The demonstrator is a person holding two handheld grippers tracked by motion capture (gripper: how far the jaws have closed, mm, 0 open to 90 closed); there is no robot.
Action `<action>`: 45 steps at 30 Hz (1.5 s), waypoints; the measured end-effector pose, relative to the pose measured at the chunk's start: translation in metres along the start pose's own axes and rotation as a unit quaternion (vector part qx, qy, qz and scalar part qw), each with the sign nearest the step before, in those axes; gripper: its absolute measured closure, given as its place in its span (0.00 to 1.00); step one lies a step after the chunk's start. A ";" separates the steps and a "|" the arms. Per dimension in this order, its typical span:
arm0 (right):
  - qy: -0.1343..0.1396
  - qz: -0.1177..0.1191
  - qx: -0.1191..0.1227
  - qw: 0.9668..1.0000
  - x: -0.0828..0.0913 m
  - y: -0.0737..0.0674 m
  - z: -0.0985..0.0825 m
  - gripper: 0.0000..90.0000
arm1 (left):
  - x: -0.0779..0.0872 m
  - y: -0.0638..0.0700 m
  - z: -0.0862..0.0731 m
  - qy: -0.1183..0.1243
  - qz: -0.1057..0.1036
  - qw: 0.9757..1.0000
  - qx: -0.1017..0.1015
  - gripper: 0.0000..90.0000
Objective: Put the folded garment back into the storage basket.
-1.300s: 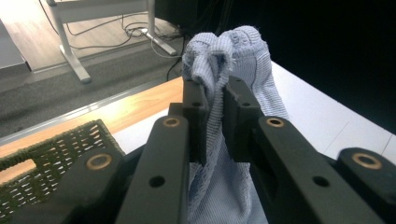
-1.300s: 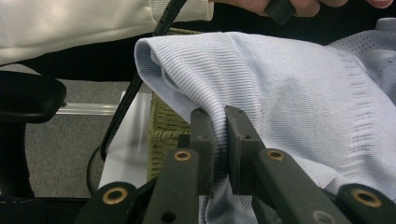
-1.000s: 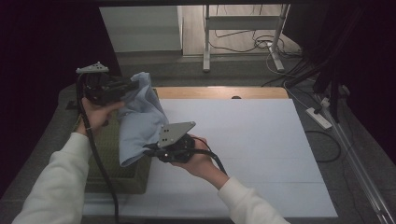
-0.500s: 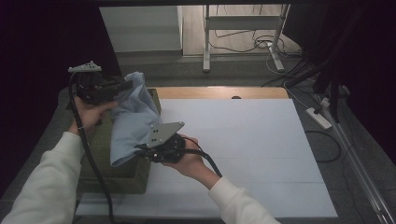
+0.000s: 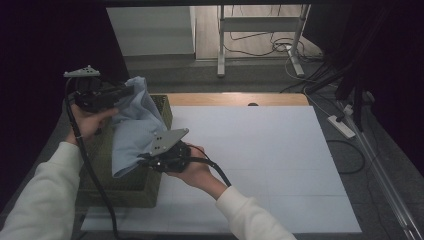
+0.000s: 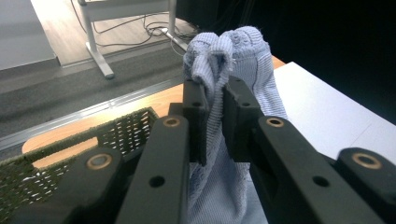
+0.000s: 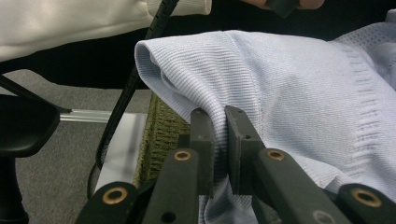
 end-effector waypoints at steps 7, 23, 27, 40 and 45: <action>0.000 0.003 0.000 1.000 -0.010 0.000 0.003 0.91 | 0.003 -0.010 -0.004 -0.004 0.005 1.000 0.002 0.89; 0.003 0.015 -0.011 1.000 -0.035 0.006 0.003 0.91 | 0.003 -0.029 -0.015 -0.016 0.020 1.000 0.011 0.89; 0.003 0.015 -0.012 1.000 -0.037 0.005 0.003 0.91 | 0.003 -0.031 -0.018 -0.019 0.022 1.000 0.011 0.89; 0.000 0.023 -0.014 1.000 -0.051 0.008 0.006 0.91 | 0.007 -0.040 -0.021 -0.022 0.029 0.999 0.013 0.89; -0.005 0.032 -0.012 0.999 -0.061 0.007 0.007 0.91 | 0.007 -0.046 -0.024 -0.026 0.033 0.999 0.016 0.89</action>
Point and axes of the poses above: each handheld gripper's, and its own axes: x roughly backward along the jaws, z roughly out of its top, y roughly to its right, the point moved 6 cm from there along -x, roughly forward along the jaws, and after that the axes turned 9 degrees about z, right-handed, at the moved point
